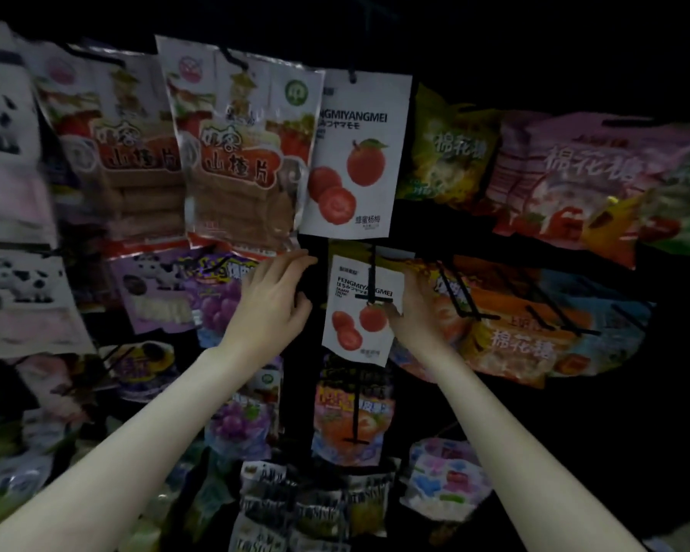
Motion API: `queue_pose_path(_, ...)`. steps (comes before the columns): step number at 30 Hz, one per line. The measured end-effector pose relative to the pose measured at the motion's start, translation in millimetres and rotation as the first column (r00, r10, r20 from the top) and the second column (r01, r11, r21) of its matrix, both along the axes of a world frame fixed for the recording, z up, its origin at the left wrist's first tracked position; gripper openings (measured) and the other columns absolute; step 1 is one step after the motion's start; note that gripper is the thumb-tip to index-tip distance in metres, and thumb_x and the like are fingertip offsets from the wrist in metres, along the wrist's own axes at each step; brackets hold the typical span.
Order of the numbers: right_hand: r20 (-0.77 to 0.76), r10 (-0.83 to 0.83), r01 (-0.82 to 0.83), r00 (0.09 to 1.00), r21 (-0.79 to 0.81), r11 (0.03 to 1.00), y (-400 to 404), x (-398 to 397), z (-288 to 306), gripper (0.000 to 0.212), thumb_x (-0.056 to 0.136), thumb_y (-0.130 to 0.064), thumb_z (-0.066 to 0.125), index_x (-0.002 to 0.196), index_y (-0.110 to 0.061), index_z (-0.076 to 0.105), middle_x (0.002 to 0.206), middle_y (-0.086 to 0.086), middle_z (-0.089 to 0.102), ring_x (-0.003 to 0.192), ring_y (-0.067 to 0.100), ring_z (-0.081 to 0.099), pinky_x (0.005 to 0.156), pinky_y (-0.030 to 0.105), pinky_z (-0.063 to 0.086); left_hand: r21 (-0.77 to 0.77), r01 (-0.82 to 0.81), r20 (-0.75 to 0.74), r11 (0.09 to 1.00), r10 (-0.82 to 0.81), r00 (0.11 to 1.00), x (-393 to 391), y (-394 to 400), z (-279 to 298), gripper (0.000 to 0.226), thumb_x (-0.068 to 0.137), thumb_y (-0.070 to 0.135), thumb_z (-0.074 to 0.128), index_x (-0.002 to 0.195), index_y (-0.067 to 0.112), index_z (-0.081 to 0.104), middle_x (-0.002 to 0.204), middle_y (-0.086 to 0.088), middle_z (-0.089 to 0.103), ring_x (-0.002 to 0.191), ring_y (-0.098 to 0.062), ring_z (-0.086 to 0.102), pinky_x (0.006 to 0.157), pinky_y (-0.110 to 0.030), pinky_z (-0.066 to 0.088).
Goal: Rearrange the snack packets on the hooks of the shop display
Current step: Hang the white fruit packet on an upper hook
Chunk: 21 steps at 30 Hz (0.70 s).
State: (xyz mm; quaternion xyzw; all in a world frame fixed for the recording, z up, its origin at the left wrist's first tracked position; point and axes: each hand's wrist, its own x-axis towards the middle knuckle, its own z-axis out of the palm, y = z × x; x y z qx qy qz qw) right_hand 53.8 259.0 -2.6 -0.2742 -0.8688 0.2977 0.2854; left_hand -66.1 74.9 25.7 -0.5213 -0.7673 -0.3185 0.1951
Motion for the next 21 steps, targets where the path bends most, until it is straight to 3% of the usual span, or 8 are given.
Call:
queue_pose_path(4,0.060,-0.106,0.102,0.993,0.062,0.993,22,-27,-8,0.063,0.088,-0.016,0.063,0.141,-0.010,0.029,0.144,0.011,0.031,0.132,0.029,0.033,0.098,0.032,0.036,-0.023,0.050,-0.033,0.998,-0.051,0.998,-19,-7,2,0.046,0.076,0.015,0.049,0.122,0.011,0.053,0.127,-0.011,0.054,0.110,-0.034,0.048,0.088,-0.047,0.038)
queue_pose_path(6,0.058,-0.249,0.238,0.967,0.149,0.960,29,-35,-7,0.066,0.087,-0.014,0.064,0.142,-0.010,0.026,0.146,0.014,0.022,0.132,0.031,0.028,0.101,0.037,0.033,-0.046,0.082,-0.064,0.996,-0.084,0.994,-32,-14,3,0.045,0.074,0.019,0.045,0.118,0.013,0.050,0.121,-0.012,0.058,0.103,-0.031,0.049,0.082,-0.046,0.043)
queue_pose_path(8,0.148,-0.315,0.282,0.937,0.209,0.936,36,-39,-8,0.061,0.086,-0.016,0.064,0.139,-0.008,0.033,0.143,0.016,0.027,0.130,0.034,0.031,0.104,0.040,0.032,-0.084,0.105,-0.069,0.991,-0.111,0.991,-42,-21,3,0.046,0.075,0.023,0.040,0.117,0.011,0.052,0.119,-0.013,0.058,0.101,-0.033,0.052,0.079,-0.047,0.045)
queue_pose_path(11,0.087,-0.251,0.250,0.964,0.019,0.968,24,-37,-8,0.034,0.089,-0.011,0.060,0.123,-0.007,0.056,0.124,0.010,0.054,0.111,0.026,0.053,0.088,0.037,0.046,-0.135,0.138,-0.054,0.981,-0.146,0.988,-57,-27,-1,0.049,0.077,0.026,0.037,0.118,0.008,0.056,0.122,-0.012,0.057,0.105,-0.034,0.052,0.081,-0.048,0.044)
queue_pose_path(13,-0.037,-0.238,0.232,0.970,-0.132,0.964,-2,-29,-6,0.027,0.089,-0.007,0.059,0.116,-0.005,0.061,0.112,0.002,0.058,0.101,0.015,0.053,0.082,0.030,0.045,-0.138,0.189,-0.063,0.972,-0.199,0.978,-64,-27,-3,0.046,0.077,0.024,0.039,0.117,0.008,0.057,0.120,-0.012,0.057,0.104,-0.034,0.053,0.081,-0.049,0.044)
queue_pose_path(16,-0.123,-0.297,0.252,0.947,-0.289,0.923,-34,-8,-14,0.027,0.090,-0.016,0.061,0.114,-0.004,0.061,0.116,0.007,0.061,0.107,0.022,0.057,0.081,0.032,0.047,-0.144,0.275,-0.052,0.951,-0.285,0.957,-69,-28,-5,0.043,0.076,0.018,0.043,0.115,0.006,0.059,0.117,-0.014,0.059,0.103,-0.032,0.057,0.084,-0.051,0.042)
queue_pose_path(19,-0.098,-0.320,0.265,0.942,-0.365,0.893,-62,22,-15,0.038,0.089,-0.027,0.062,0.117,-0.002,0.056,0.111,0.013,0.062,0.105,0.029,0.058,0.087,0.041,0.050,-0.128,0.357,0.004,0.925,-0.359,0.933,-65,-26,-6,0.047,0.077,0.014,0.046,0.122,0.004,0.055,0.125,-0.014,0.055,0.114,-0.035,0.054,0.095,-0.054,0.037)
queue_pose_path(21,-0.080,-0.274,0.248,0.958,-0.244,0.938,-82,41,-1,0.038,0.090,-0.028,0.061,0.117,-0.002,0.056,0.098,0.012,0.062,0.096,0.030,0.058,0.085,0.035,0.047,-0.105,0.424,0.056,0.899,-0.421,0.906,-56,-24,-3,0.046,0.083,0.016,0.045,0.128,0.006,0.051,0.133,-0.012,0.050,0.120,-0.033,0.049,0.099,-0.050,0.035)
